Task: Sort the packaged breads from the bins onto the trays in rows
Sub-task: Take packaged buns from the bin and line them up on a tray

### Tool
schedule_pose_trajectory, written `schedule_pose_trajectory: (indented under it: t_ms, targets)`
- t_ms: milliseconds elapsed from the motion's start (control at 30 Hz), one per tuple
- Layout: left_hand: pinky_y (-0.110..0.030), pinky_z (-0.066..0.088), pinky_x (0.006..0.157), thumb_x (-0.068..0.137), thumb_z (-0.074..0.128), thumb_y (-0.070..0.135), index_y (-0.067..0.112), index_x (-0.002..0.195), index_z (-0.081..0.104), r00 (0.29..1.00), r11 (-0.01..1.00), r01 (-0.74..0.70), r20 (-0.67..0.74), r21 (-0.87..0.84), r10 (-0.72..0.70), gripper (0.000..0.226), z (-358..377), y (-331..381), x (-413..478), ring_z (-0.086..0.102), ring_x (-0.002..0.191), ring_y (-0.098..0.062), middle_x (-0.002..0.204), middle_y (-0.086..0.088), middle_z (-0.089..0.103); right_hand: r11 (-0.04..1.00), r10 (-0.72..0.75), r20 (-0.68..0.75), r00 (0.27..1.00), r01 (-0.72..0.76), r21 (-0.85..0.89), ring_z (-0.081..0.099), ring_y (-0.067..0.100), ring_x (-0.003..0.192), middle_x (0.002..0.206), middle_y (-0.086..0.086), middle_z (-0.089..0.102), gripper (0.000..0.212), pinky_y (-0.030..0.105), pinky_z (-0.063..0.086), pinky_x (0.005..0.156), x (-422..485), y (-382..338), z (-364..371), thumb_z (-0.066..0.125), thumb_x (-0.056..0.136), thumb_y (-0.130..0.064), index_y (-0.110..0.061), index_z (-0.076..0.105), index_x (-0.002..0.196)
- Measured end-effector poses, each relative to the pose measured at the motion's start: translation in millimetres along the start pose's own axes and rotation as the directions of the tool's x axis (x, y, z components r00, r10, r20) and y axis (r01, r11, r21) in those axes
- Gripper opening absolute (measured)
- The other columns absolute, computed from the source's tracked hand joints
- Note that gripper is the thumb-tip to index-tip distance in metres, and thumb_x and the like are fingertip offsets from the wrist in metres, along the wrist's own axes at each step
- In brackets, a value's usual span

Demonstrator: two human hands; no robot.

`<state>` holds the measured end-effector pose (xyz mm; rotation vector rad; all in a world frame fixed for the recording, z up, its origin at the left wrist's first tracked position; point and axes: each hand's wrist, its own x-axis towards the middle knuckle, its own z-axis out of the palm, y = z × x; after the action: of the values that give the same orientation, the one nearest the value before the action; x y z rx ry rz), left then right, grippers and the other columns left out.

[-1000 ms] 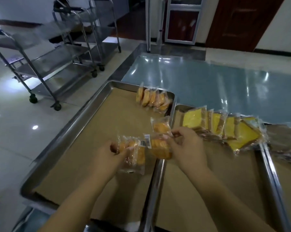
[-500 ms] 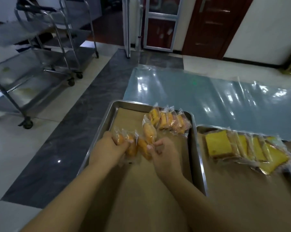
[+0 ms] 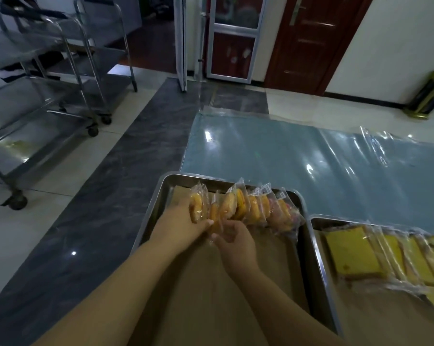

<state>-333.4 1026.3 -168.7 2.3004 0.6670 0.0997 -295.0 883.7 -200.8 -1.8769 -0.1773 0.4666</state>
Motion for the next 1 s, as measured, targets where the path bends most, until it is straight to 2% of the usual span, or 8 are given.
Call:
schedule_pose_trajectory:
  t_ms: [100,200,367,500,700,800,867,1000]
  targets:
    - [-0.037,0.041,0.101,0.071,0.072,0.050,0.031,0.132,0.038,0.997,0.998,-0.051,0.060,0.028,0.049,0.072,7.4,-14.6,-2.1,0.046,0.119,-0.019,0.135,0.002,0.040,0.949,-0.122,-0.004,0.993,0.115,-0.293,0.054,0.003,0.096,0.106,-0.015,0.053,0.032,0.022,0.048,0.082,3.7,7.4,-14.9,0.071,0.080,-0.026,-0.031,0.056,0.108]
    - [-0.038,0.033,0.106,0.069,0.075,0.048,0.031,0.140,0.027,0.996,0.992,-0.079,0.052,0.094,0.074,0.087,16.8,-28.0,-6.2,0.033,0.131,-0.020,0.145,0.005,0.020,0.887,-0.250,-0.080,0.965,0.195,-0.418,0.054,0.006,0.097,0.111,-0.013,0.049,0.044,0.017,0.045,0.074,2.5,7.7,-24.6,0.068,0.082,-0.028,-0.028,0.046,0.119]
    - [-0.035,0.033,0.105,0.077,0.070,0.041,0.029,0.140,0.028,0.989,0.981,-0.119,-0.064,0.151,0.130,0.077,27.2,-31.4,3.0,0.033,0.129,-0.019,0.142,0.002,0.030,0.783,-0.312,-0.031,0.950,0.238,-0.575,0.053,0.012,0.101,0.136,-0.002,0.037,0.062,0.016,0.040,0.075,10.8,2.2,-22.6,0.063,0.087,-0.026,-0.026,0.027,0.138]
    - [-0.034,0.038,0.099,0.084,0.063,0.037,0.028,0.138,0.033,0.977,0.969,-0.154,-0.118,0.194,0.179,0.063,28.4,-32.9,19.8,0.039,0.122,-0.020,0.138,0.000,0.038,0.792,-0.321,-0.064,0.945,0.230,-0.566,0.046,0.002,0.083,0.114,-0.004,0.048,0.031,0.010,0.038,0.063,21.5,1.2,-13.2,0.062,0.087,-0.023,-0.022,0.045,0.113]
    - [-0.039,0.039,0.099,0.086,0.061,0.032,0.027,0.139,0.034,0.973,0.956,-0.160,-0.125,0.245,0.195,0.060,22.0,-32.7,47.6,0.039,0.124,-0.027,0.141,-0.003,0.038,0.862,-0.267,-0.126,0.955,0.178,-0.475,0.045,-0.002,0.072,0.084,-0.015,0.044,0.025,0.012,0.033,0.056,41.9,-6.2,4.2,0.065,0.086,-0.023,-0.027,0.041,0.092]
    - [-0.041,0.038,0.101,0.085,0.063,0.035,0.027,0.141,0.030,0.978,0.956,-0.157,-0.096,0.248,0.185,0.065,18.3,-33.4,47.3,0.038,0.125,-0.029,0.143,-0.004,0.036,0.862,-0.214,-0.091,0.972,0.144,-0.486,0.054,0.004,0.086,0.096,-0.008,0.052,0.028,0.016,0.044,0.069,45.3,-11.7,1.7,0.065,0.085,-0.024,-0.022,0.046,0.105]
    - [-0.042,0.036,0.103,0.084,0.063,0.039,0.028,0.144,0.023,0.987,0.957,-0.133,-0.051,0.258,0.151,0.073,16.9,-33.3,40.3,0.036,0.128,-0.029,0.148,-0.004,0.029,0.837,-0.173,-0.049,0.984,0.121,-0.533,0.057,0.012,0.099,0.111,-0.004,0.055,0.046,0.026,0.050,0.081,42.2,-17.8,-3.8,0.066,0.084,-0.028,-0.020,0.043,0.124]
    - [-0.044,0.038,0.103,0.082,0.063,0.044,0.030,0.145,0.021,0.995,0.957,-0.092,-0.017,0.276,0.101,0.077,9.0,-29.7,14.6,0.036,0.130,-0.028,0.149,-0.004,0.025,0.747,-0.137,0.043,0.990,0.132,-0.651,0.057,0.015,0.097,0.110,-0.002,0.058,0.055,0.029,0.049,0.077,20.3,-33.5,-20.8,0.064,0.084,-0.034,-0.024,0.038,0.132]
